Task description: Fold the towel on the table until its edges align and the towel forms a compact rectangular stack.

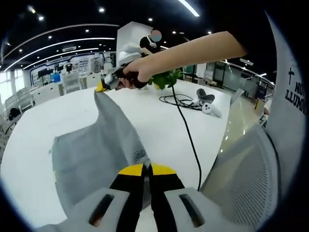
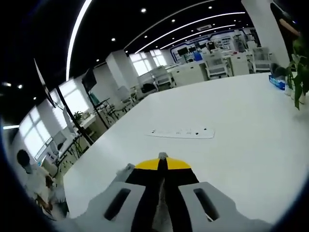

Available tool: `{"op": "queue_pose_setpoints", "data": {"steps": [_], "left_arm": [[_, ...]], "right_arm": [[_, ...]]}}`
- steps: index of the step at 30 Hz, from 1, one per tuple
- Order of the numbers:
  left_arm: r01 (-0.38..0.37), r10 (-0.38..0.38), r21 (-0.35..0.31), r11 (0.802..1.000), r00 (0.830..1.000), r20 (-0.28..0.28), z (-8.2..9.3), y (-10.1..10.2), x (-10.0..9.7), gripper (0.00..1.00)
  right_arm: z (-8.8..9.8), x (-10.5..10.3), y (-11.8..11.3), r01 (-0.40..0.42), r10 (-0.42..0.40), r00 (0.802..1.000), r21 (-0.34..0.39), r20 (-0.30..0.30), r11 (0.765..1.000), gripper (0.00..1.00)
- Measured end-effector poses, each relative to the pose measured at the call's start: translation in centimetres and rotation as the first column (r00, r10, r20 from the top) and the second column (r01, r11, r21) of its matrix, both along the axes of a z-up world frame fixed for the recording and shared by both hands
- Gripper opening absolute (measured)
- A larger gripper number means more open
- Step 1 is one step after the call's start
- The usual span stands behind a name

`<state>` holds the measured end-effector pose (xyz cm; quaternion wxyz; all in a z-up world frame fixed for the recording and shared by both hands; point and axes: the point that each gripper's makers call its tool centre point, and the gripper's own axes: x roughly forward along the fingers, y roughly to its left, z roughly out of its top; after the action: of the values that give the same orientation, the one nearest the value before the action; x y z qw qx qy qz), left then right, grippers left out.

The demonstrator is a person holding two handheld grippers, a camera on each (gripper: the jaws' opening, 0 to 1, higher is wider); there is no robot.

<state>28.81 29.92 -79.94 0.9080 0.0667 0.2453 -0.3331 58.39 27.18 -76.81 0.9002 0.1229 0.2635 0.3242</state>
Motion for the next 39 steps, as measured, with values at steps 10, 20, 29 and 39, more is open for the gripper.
{"op": "queue_pose_setpoints", "data": {"steps": [10, 20, 29, 39], "left_arm": [[-0.098, 0.098, 0.005, 0.995, 0.995, -0.032, -0.5, 4.2, -0.3, 0.03], [-0.151, 0.151, 0.002, 0.989, 0.987, -0.059, -0.8, 7.3, -1.2, 0.03], [-0.182, 0.180, -0.030, 0.983, 0.981, -0.077, -0.9, 9.4, -1.9, 0.03], [-0.232, 0.223, -0.078, 0.970, 0.969, -0.104, -0.8, 11.9, -2.6, 0.02]], "right_arm": [[1.2, -0.5, 3.6, -0.045, 0.045, 0.999, 0.008, 0.015, 0.999, 0.00], [1.7, -1.0, 6.6, -0.063, 0.063, 0.998, 0.013, 0.015, 0.998, 0.00], [1.5, -1.5, 9.8, -0.079, 0.079, 0.997, 0.019, 0.008, 0.997, 0.00], [1.2, -1.7, 13.4, -0.104, 0.104, 0.995, 0.023, -0.001, 0.994, 0.00]]}}
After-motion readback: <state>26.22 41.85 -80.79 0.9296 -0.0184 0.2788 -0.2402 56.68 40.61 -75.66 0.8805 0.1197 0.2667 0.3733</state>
